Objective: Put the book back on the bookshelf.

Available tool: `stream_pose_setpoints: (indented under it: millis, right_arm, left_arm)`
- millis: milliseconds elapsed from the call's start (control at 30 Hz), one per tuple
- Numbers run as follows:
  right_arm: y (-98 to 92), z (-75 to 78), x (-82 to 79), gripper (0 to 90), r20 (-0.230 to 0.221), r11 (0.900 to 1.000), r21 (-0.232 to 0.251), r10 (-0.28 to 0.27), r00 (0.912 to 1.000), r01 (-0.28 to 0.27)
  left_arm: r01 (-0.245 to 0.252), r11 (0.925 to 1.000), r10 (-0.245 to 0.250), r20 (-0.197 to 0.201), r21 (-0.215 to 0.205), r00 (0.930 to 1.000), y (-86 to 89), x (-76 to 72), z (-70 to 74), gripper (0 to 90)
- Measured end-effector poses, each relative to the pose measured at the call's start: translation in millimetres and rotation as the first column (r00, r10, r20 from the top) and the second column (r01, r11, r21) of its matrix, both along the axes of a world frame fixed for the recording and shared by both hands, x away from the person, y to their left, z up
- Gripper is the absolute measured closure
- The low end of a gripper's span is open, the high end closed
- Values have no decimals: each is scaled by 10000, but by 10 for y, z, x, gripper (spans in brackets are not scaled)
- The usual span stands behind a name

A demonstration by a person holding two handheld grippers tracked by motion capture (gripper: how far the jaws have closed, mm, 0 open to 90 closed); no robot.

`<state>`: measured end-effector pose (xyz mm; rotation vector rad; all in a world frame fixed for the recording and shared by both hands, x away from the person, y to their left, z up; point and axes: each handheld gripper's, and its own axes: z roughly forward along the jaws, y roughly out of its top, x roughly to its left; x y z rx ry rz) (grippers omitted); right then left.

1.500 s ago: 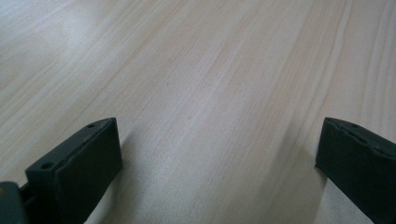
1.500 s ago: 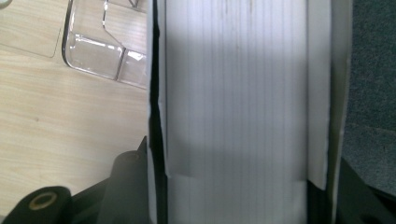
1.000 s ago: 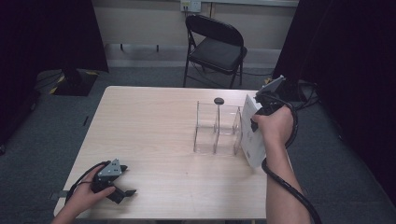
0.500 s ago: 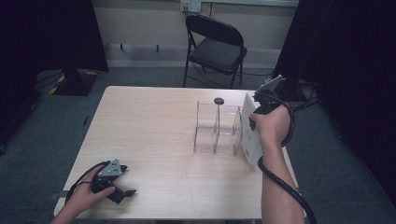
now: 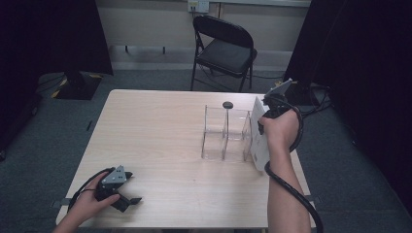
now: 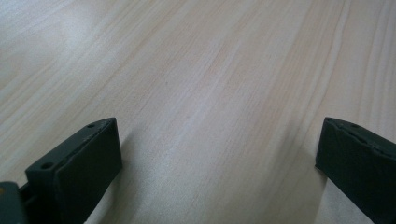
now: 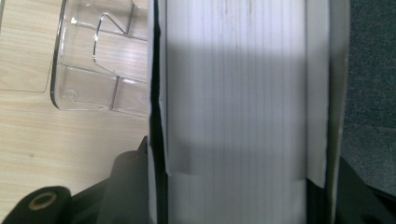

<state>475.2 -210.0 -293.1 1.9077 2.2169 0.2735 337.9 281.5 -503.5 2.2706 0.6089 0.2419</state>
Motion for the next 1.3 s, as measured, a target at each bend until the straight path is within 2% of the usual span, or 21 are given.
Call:
stream_pose_setpoints:
  millis: [800, 1300]
  right_arm:
    - [26, -69, 132, 524, 26, 9998, -8, -175, 9998, 175]
    - [29, -156, 151, 523, 519, 9996, 75, -279, 9983, 275]
  left_arm:
    - [25, 10000, -25, -53, 92, 10000, 1, -7, 7, 0]
    - [31, 10000, -31, -48, 90, 10000, 1, -13, 7, 0]
